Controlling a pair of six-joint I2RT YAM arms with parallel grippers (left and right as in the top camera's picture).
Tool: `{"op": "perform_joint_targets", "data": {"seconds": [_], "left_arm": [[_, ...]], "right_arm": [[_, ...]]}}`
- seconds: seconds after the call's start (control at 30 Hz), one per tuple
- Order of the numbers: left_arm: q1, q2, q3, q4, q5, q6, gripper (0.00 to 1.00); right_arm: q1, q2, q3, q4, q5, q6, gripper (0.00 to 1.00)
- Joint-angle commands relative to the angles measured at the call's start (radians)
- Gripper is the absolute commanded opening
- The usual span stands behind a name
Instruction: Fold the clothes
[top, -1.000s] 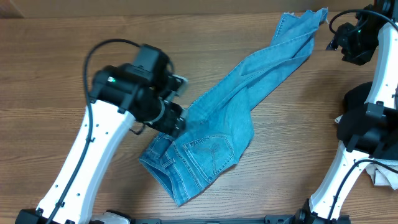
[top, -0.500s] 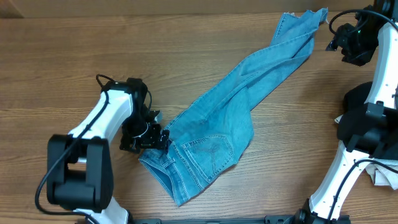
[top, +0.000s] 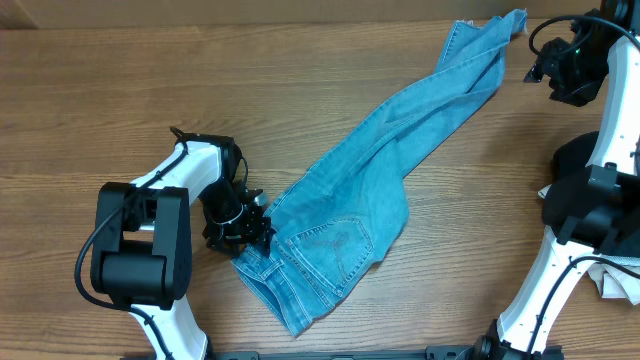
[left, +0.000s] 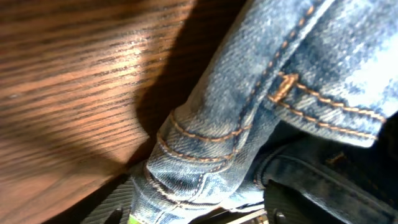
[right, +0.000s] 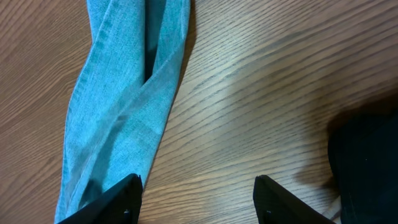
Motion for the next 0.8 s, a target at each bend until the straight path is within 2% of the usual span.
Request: {"op": "perform_joint_targets", "data": {"seconds": [0.0, 0.1, 0.17, 0.3, 0.47, 0.77], "left_arm": [[0.001, 0.026, -0.007, 0.009, -0.080, -0.035, 0.77], [0.001, 0.026, -0.007, 0.016, -0.162, -0.108, 0.77], [0.001, 0.024, -0.006, 0.038, -0.143, -0.129, 0.76], [0.001, -0.021, 0.001, 0.034, -0.030, -0.024, 0.75], [0.018, -0.117, 0.008, 0.021, -0.029, -0.021, 0.76], [0.050, -0.119, -0.055, 0.097, -0.056, -0.056, 0.82]], "right_arm": [[0.000, -0.002, 0.008, 0.002, 0.002, -0.005, 0.61], [0.000, -0.002, 0.008, 0.002, 0.003, -0.005, 0.61], [0.000, -0.002, 0.008, 0.003, 0.003, -0.005, 0.62], [0.000, -0.002, 0.008, 0.008, 0.003, -0.005, 0.62], [0.000, -0.002, 0.008, 0.014, 0.003, -0.005, 0.62], [0.000, -0.002, 0.008, 0.008, 0.003, -0.005, 0.62]]}}
